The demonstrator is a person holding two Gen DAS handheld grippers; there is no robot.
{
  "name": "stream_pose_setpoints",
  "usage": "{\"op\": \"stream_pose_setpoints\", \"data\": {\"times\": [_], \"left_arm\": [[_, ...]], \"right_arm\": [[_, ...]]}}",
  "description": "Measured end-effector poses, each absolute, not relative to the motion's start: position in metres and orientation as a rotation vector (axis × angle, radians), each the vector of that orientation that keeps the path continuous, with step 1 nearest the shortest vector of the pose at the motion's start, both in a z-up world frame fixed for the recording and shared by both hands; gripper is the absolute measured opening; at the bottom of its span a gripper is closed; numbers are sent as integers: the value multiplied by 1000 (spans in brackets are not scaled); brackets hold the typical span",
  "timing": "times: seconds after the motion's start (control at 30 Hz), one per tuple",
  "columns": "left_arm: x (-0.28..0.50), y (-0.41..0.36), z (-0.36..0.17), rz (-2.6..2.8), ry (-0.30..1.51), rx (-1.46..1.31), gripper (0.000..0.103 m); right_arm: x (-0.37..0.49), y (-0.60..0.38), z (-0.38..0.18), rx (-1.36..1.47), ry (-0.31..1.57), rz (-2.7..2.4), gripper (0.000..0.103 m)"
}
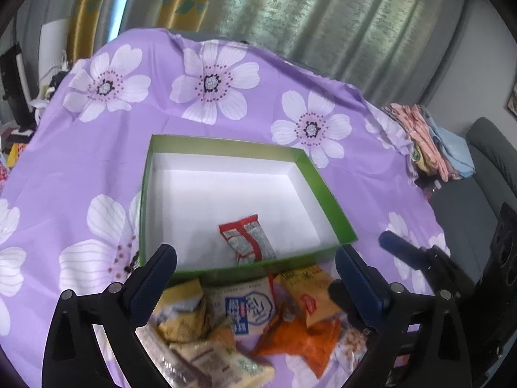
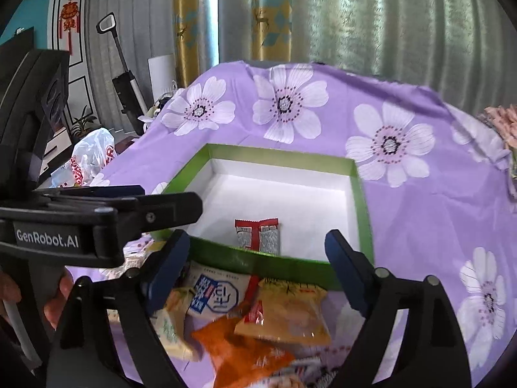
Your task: Organize snacks
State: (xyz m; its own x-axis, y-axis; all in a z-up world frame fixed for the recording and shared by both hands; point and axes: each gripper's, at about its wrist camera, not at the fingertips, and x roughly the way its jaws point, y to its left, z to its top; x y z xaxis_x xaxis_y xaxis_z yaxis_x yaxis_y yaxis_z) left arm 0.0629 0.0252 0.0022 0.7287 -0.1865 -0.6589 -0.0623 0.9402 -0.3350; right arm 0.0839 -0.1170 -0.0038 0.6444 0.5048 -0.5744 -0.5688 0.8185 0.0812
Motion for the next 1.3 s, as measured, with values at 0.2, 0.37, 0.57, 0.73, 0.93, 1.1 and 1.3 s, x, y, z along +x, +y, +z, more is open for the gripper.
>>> {"op": "stream_pose_setpoints", "data": {"times": [0.2,0.37,0.57,0.73,0.93,1.1,1.3], "left_arm": [[29,15,18,-97,713,-326,100],[9,8,27,-113,693,-320,101],[-11,2,31,-125,688,-333,101],[-23,-7,25,-136,709,-333,101],[-30,-17,4,-171,777,-358,101],[-29,-31,-19,-237,855,-400,101],[-26,-53,-51,-310,957,-488,101]], "right_arm": [[58,-131,12,-113,590,612,91],[38,-140,20,-122,569,603,97],[20,-150,27,-116,555,611,99],[10,-170,22,-96,578,615,99],[6,-205,4,-34,647,591,99],[4,-231,-18,28,711,613,99],[3,-239,-53,15,785,657,97]]}}
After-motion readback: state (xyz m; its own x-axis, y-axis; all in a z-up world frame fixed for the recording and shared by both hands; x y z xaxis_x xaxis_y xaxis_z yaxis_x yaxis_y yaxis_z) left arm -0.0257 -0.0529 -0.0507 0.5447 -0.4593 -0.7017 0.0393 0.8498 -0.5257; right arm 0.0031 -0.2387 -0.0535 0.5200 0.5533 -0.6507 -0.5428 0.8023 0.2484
